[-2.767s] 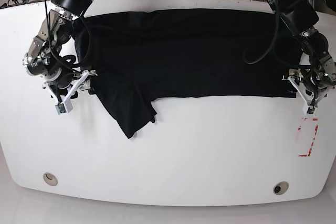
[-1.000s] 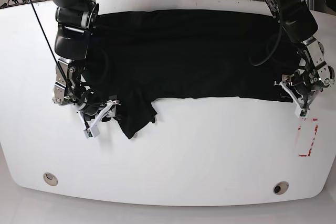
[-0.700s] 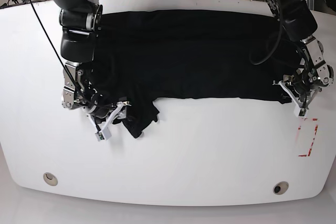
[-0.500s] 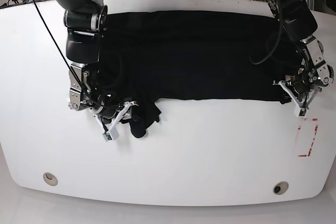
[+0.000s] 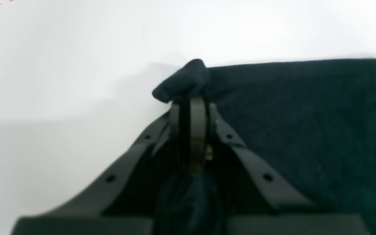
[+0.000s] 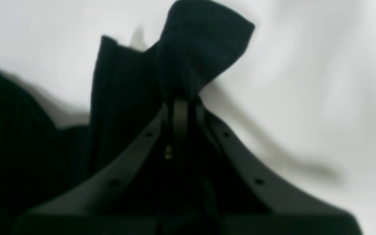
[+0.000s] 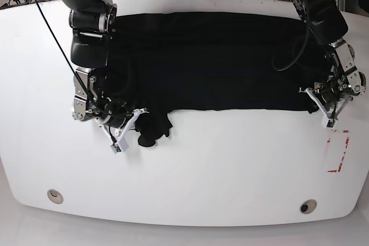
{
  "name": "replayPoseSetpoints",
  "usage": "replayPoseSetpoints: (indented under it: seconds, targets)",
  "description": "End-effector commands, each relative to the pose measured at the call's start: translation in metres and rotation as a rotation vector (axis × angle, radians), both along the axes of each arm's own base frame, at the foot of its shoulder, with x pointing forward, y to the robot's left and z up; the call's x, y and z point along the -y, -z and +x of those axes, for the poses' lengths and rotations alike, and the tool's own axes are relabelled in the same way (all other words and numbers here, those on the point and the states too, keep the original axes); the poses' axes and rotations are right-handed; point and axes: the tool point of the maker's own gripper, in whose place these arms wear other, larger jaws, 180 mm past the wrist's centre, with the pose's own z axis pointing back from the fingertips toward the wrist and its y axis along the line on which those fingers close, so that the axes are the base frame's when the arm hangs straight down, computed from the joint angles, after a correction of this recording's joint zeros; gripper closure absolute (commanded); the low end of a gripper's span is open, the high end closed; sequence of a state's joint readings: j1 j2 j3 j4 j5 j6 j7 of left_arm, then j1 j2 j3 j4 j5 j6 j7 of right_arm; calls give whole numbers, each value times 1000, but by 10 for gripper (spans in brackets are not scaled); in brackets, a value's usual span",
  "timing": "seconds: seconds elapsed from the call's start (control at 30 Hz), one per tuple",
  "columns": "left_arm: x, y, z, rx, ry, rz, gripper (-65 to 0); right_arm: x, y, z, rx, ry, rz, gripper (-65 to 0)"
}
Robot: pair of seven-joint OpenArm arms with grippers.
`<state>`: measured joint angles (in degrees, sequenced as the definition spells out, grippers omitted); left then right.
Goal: Fold the T-shirt properly
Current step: 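Grasp the shirt's loose edge with both grippers, then fold the grasped edge over the shirt toward the held edge with both grippers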
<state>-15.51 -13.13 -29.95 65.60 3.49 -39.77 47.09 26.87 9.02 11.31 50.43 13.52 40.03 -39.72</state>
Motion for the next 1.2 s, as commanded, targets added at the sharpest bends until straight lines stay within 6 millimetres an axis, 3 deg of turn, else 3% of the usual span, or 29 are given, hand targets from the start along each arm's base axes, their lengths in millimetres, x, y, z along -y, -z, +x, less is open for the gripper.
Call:
replayPoseSetpoints:
  seconds: [0.0, 0.33, 0.67, 0.87, 1.17]
  targets:
    - [-13, -26, 6, 29, 2, 72, 0, 26, -43, 26, 109, 23, -47, 0]
    - [-24, -72, 8, 62, -5, 197, 0, 61, -94, 17, 166, 49, -203, 0]
    - [-29, -109, 9, 117, -14, 284, 0, 82, -137, -9, 207, 86, -290, 0]
    - [-29, -118, 9, 142, -14, 302, 0, 90, -141, -28, 197, 101, -243, 0]
    - [-30, -119, 5, 141, -13, 318, -1, 90, -117, -67, 147, 104, -166, 0]
